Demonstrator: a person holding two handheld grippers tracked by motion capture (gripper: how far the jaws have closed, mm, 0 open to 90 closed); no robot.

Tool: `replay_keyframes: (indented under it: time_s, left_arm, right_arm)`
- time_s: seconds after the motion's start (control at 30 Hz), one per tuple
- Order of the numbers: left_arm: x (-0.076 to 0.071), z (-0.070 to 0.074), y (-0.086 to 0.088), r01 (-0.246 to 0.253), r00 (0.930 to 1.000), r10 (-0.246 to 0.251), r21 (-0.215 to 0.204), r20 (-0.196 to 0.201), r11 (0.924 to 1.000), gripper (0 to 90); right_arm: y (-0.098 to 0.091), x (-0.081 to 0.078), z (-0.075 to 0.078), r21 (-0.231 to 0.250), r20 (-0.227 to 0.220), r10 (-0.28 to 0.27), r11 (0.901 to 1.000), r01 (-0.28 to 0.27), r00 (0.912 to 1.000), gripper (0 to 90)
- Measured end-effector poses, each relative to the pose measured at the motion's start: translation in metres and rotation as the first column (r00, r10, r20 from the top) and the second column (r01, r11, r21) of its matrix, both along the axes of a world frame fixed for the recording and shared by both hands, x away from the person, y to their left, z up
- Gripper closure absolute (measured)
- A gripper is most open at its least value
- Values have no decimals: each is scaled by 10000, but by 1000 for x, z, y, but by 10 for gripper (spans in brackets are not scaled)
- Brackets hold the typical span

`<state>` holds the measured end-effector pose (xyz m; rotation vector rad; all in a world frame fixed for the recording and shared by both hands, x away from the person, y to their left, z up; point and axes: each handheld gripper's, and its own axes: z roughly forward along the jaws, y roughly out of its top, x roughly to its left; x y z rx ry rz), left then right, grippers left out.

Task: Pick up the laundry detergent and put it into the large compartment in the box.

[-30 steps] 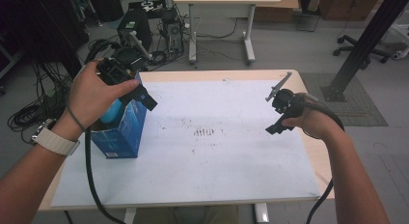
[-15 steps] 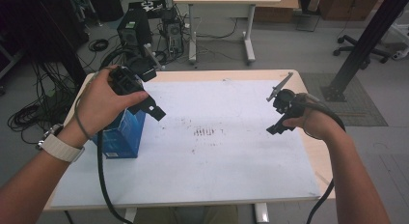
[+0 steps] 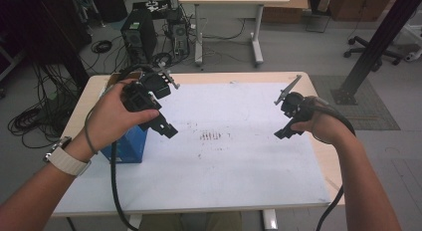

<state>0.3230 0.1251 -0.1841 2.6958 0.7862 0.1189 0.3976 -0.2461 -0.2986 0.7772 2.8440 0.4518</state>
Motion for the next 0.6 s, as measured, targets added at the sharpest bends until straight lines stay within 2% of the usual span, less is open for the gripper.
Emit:
replay_keyframes:
  time_s: [0.3,0.6]
  left_arm:
    - [-11,-10,-7,596,9981,-598,184,131,9981,96]
    - [-16,-17,-9,825,9965,-827,109,140,9965,96]
  right_arm:
    - [0,2,-1,0,-5,19,10000,-19,10000,138]
    - [2,2,1,12,38,12,10000,-12,10000,138]
